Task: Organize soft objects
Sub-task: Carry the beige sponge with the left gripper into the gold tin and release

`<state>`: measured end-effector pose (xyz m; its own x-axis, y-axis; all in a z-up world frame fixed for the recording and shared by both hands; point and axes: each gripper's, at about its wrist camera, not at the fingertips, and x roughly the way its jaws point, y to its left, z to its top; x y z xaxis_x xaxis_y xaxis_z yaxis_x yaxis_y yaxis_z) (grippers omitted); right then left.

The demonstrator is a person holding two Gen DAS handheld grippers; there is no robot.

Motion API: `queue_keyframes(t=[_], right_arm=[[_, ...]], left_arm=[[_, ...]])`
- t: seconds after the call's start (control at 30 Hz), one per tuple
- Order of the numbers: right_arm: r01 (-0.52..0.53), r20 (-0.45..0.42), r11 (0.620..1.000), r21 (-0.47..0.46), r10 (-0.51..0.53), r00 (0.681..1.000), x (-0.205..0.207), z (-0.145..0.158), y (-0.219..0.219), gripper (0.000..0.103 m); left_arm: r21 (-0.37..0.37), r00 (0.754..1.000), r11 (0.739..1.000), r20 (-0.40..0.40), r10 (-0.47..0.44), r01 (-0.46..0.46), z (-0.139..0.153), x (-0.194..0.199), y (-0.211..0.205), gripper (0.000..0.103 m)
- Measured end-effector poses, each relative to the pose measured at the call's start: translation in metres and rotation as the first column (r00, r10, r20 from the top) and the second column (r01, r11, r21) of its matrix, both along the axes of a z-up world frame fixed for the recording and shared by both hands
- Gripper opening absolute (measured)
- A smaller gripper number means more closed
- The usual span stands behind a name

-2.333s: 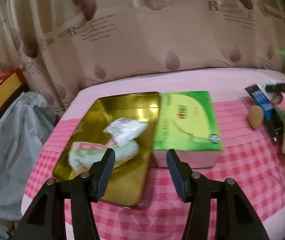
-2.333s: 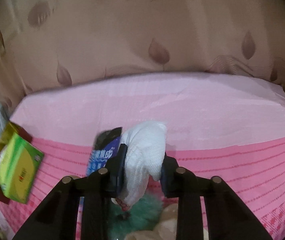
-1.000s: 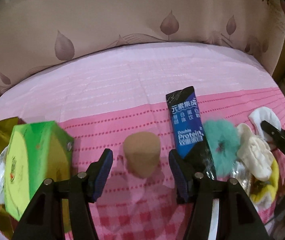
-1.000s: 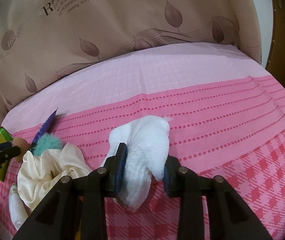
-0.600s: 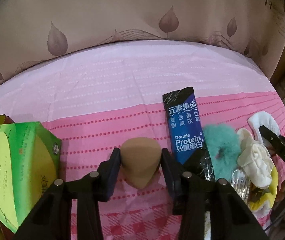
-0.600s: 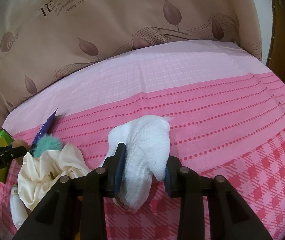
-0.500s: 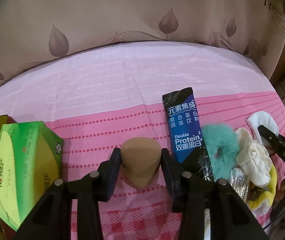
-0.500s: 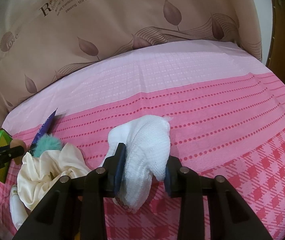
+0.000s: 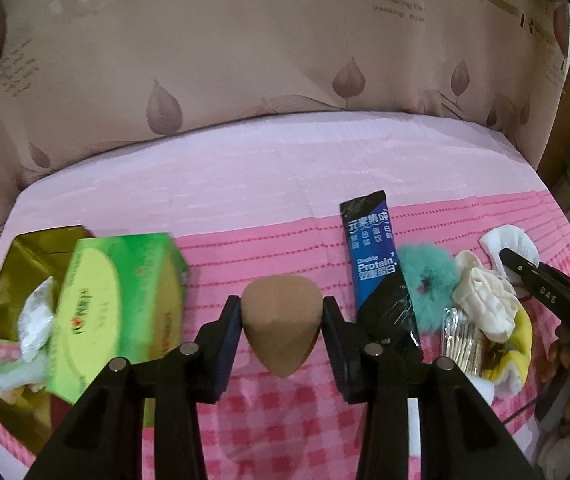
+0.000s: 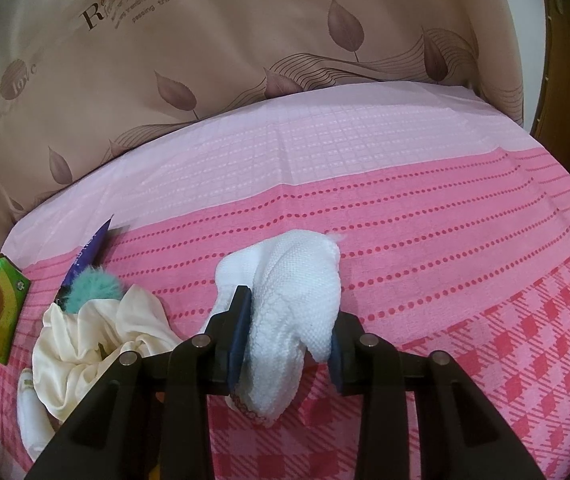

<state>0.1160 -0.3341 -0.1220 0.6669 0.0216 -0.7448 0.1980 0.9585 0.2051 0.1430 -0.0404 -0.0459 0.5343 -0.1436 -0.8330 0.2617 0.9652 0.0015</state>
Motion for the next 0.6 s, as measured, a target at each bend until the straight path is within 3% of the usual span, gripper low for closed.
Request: queue_keyframes(t=[0.33, 0.6], right_arm=[[0.003, -0.003, 1.000, -0.015, -0.003, 1.000, 0.000, 0.000, 0.001, 0.032], [0.003, -0.003, 1.000, -0.014, -0.003, 1.000, 0.000, 0.000, 0.002, 0.032]], left_arm=[[0.013, 0.994, 0.994, 0.036, 0.106, -0.107, 0.024, -0.008, 0.053, 0.040], [0.045, 0.974, 0.975, 0.067, 0.216, -0.220, 0.036, -0.009, 0.111, 0.040]])
